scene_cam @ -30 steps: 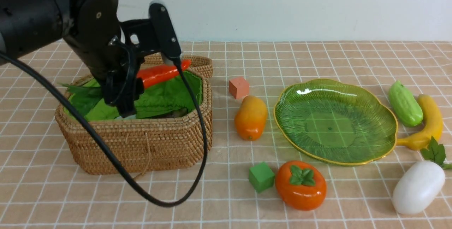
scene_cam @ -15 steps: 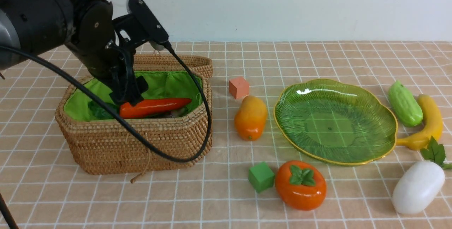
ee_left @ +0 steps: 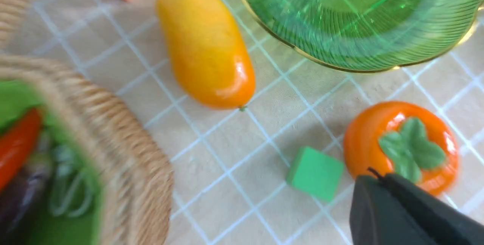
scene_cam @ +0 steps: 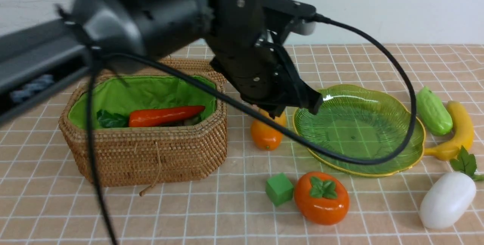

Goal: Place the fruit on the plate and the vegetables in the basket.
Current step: Grab the mango with your left arm and place it on the right plate

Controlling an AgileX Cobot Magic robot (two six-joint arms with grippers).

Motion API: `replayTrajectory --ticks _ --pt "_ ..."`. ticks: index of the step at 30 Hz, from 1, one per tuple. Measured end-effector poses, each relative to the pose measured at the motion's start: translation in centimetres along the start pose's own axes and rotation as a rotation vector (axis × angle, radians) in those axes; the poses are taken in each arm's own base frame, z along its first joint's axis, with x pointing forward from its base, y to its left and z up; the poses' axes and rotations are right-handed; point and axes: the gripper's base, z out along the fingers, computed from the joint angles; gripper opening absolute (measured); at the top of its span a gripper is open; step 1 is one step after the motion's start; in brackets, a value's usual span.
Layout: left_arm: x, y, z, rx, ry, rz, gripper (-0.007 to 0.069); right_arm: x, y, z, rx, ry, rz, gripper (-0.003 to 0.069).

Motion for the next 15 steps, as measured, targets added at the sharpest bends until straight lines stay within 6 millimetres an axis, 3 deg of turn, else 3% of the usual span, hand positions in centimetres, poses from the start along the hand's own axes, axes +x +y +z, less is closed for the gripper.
replayTrajectory --ticks 2,5,7,9,12,15 --pt "-1.1 0.2 3.5 -0.044 0.046 -0.021 0.0148 -0.2 -0.1 -0.5 0.010 0.004 0.005 0.0092" --pt "-2.2 1.4 9.4 -0.136 0.074 -0.070 0.0392 -0.4 -0.2 -1.1 0.017 0.006 0.011 0.0097" --pt "-2.4 1.8 10.6 -0.171 0.075 -0.072 0.0458 -0.4 -0.2 -1.2 0.018 0.009 0.012 0.0097" --pt "-2.6 2.6 12.8 -0.244 0.071 -0.053 0.0582 -0.3 -0.2 -1.2 0.015 0.014 0.014 0.0097" --pt "-2.4 2.9 15.0 -0.284 0.066 -0.028 0.0657 -0.2 -0.1 -1.2 0.004 0.026 0.019 0.0097" --pt "-2.2 2.9 16.0 -0.282 0.055 -0.022 0.0656 -0.2 -0.1 -1.2 0.001 0.029 0.021 0.0097"
